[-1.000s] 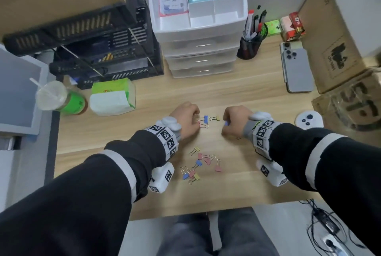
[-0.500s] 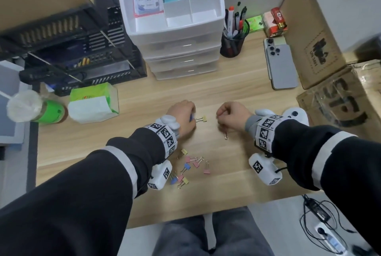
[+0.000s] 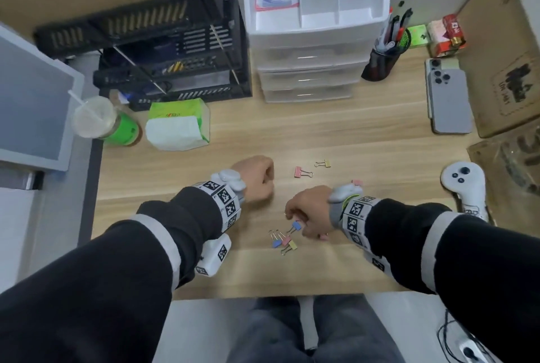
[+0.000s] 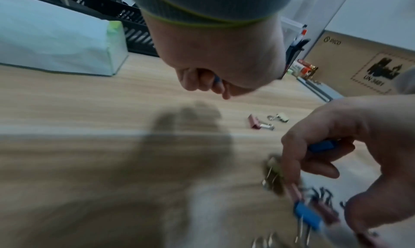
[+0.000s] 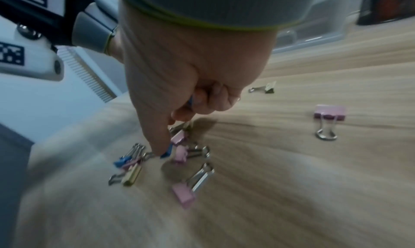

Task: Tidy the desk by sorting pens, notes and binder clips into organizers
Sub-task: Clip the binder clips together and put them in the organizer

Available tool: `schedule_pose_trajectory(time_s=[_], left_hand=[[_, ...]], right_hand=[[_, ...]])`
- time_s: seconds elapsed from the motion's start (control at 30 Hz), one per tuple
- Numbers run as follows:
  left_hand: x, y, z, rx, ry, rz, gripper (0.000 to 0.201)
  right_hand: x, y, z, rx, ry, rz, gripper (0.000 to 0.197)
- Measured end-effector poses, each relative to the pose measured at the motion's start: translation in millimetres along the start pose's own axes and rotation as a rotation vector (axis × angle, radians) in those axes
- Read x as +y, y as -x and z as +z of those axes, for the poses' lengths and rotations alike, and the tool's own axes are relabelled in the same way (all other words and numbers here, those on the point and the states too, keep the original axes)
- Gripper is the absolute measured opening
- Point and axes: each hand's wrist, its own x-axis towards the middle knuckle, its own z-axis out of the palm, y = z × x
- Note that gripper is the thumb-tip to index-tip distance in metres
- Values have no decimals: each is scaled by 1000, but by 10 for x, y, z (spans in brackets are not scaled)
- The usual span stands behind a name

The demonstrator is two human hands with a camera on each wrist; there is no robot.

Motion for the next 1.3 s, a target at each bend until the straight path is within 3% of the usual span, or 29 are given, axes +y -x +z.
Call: schedule_pose_trajectory(time_s=[0.2, 0.33, 0.5, 0.67, 1.0, 1.17, 1.3], left_hand=[[-143, 253, 261, -245, -34, 69, 27], [-28, 344, 380, -314, -35, 124, 39], [121, 419, 506, -325, -2, 97, 40], [216, 410, 537, -341, -138, 152, 45], [134, 309, 524, -151, -87, 67, 23], [38, 294, 448, -215, -68, 79, 44], [46, 215, 377, -232, -149, 116, 25]], right_hand=[[-58, -106, 73, 20, 89, 31, 20], [-5, -67, 28, 201, -142, 65, 31], [142, -48, -133, 357, -346, 161, 25], [312, -21, -136, 432, -497, 224, 14], [424, 32, -87, 478, -594, 295, 14], [487, 12, -139, 529, -762, 315, 22], [536, 39, -171, 432, -991, 356, 21]])
